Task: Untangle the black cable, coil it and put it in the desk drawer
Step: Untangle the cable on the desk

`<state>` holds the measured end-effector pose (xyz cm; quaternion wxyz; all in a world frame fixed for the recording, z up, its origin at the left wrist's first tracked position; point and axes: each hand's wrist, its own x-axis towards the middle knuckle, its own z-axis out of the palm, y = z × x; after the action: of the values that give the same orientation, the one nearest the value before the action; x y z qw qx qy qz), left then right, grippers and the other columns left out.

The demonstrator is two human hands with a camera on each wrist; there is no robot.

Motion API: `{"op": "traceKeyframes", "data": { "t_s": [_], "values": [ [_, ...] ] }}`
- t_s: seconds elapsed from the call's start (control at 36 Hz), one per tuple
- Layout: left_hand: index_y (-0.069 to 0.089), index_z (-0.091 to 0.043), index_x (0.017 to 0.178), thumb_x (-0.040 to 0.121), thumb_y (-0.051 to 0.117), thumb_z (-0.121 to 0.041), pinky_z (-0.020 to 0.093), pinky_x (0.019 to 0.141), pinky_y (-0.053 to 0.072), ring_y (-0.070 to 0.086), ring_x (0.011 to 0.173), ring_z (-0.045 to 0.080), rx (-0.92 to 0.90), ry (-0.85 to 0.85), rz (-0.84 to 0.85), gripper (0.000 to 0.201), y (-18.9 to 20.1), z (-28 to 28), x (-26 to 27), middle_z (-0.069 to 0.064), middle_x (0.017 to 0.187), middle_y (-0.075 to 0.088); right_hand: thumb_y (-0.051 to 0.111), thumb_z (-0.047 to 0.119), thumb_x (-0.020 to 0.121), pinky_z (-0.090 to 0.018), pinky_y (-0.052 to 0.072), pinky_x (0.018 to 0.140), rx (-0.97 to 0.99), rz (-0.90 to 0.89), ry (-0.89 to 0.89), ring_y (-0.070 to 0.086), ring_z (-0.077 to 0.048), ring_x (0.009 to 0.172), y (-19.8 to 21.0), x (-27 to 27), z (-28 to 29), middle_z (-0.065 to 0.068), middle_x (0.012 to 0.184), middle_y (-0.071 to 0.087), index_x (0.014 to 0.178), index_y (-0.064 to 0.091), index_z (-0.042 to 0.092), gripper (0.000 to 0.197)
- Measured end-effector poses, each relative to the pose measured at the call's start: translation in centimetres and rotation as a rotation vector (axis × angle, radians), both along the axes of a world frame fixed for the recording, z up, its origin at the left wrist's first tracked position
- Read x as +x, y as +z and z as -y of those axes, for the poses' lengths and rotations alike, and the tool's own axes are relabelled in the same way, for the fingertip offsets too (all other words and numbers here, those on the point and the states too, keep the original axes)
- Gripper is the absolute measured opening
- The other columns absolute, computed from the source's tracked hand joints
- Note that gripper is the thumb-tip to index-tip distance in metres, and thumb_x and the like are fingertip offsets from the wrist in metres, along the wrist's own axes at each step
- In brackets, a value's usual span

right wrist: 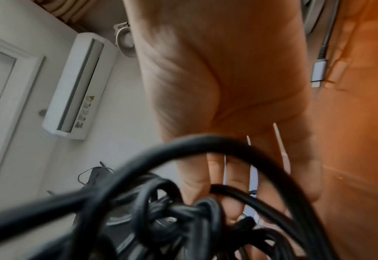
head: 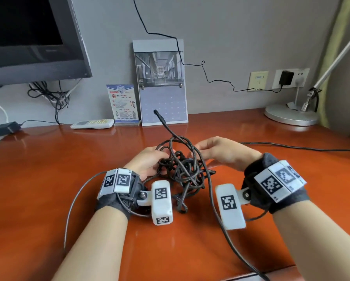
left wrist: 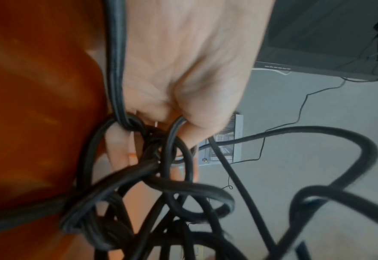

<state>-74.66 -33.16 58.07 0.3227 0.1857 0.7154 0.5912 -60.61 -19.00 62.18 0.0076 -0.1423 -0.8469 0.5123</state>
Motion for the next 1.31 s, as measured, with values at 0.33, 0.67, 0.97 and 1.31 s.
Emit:
{"op": "traceKeyframes", "data": {
  "t_s": [0.33,0.67,0.97,1.31],
  "values": [
    [0.056,-0.010,0.078,0.089,0.028,0.022,0.024,0.046,0.053,0.066,0.053,0.011,0.296,-0.012,0.057,0.044,-0.8,-0.4,-0.7,-0.005,0.058,0.067,0.052,0.006,0.092,-0.016,0.037,0.038,-0.163,0.003,-0.244,0.045,-0.015,0.051,-3.4,-1.6,-2.8,-0.013,0.082,0.058,0.095,0.068,0.014,0.017],
    [0.052,-0.010,0.084,0.093,0.028,0.016,0.029,0.050,0.055,0.067,0.058,0.012,0.405,0.067,0.136,0.037,-1.3,0.4,-1.1,-0.005,0.061,0.067,0.043,0.006,0.094,-0.014,0.035,0.027,-0.129,-0.002,-0.663,0.040,-0.017,0.051,-5.2,-0.4,-7.0,-0.005,0.060,0.044,0.078,0.052,0.012,0.019],
    [0.056,-0.008,0.090,0.092,0.033,0.013,0.025,0.045,0.053,0.065,0.053,0.011,0.389,0.112,0.073,0.031,-1.4,0.7,-0.7,-0.003,0.065,0.067,0.050,0.000,0.088,-0.024,0.048,0.067,-0.083,-0.256,-0.415,0.058,-0.015,0.092,-4.6,-0.4,-4.7,0.000,0.101,0.067,0.095,0.068,0.020,0.028],
    [0.055,-0.010,0.077,0.092,0.035,0.015,0.020,0.045,0.050,0.061,0.051,0.007,0.329,0.069,0.096,0.035,-1.0,-0.1,0.4,-0.005,0.062,0.062,0.033,-0.014,0.084,-0.011,0.047,0.080,-0.243,-0.377,0.127,0.064,-0.007,0.104,-4.1,-1.2,-0.7,0.000,0.120,0.066,0.127,0.058,0.011,0.056]
  ]
}}
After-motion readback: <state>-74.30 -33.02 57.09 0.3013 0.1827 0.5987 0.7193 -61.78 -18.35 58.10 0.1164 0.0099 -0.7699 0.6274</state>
